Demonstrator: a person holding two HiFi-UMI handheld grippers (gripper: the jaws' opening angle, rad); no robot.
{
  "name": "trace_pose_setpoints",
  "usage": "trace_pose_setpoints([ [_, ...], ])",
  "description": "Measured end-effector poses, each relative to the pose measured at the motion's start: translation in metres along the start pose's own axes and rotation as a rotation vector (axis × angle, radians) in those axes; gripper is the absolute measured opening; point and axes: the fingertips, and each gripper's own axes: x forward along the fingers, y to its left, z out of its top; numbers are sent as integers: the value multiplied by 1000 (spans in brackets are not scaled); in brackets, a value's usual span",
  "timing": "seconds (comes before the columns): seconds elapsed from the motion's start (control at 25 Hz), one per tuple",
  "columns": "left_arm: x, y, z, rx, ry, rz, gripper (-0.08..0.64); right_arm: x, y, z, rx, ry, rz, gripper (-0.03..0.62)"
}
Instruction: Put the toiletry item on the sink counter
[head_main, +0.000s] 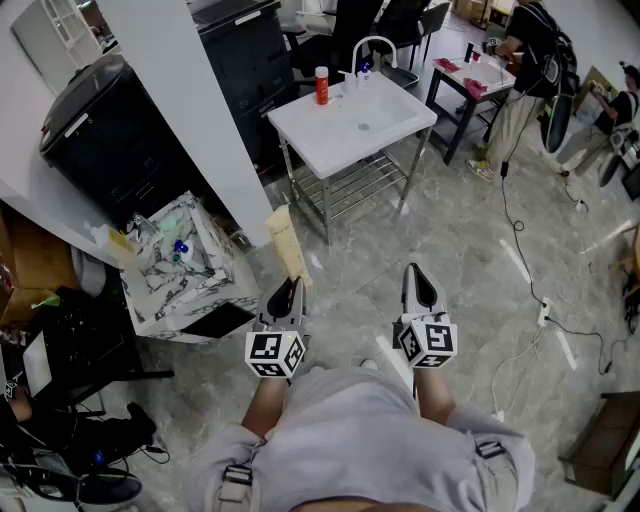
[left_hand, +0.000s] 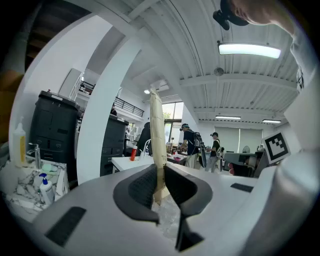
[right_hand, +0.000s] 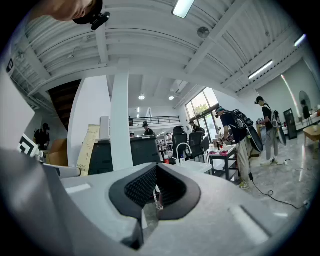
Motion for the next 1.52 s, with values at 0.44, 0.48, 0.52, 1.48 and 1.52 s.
trace_pose_setpoints([
  [0.44,-1,-13,-2,5,-1,-4,48,-9,-7,2,-7,-14,-3,5],
  [0.48,-2,-14,-3,6,-1,-4,48,-10,-8,2,-5,-17,-1,5],
  [0.52,-3,-15,-3,7,-1,-3,48,-12,-8,3,-1,-25,2,5],
  [1.48,20,-102,-24,-5,28,-22,48,-45,-65,8,-93,-29,44,5],
  [1.52,22,-103,-27,-10,35,-22,48,-44,-68,7,-91,-26,42,5],
])
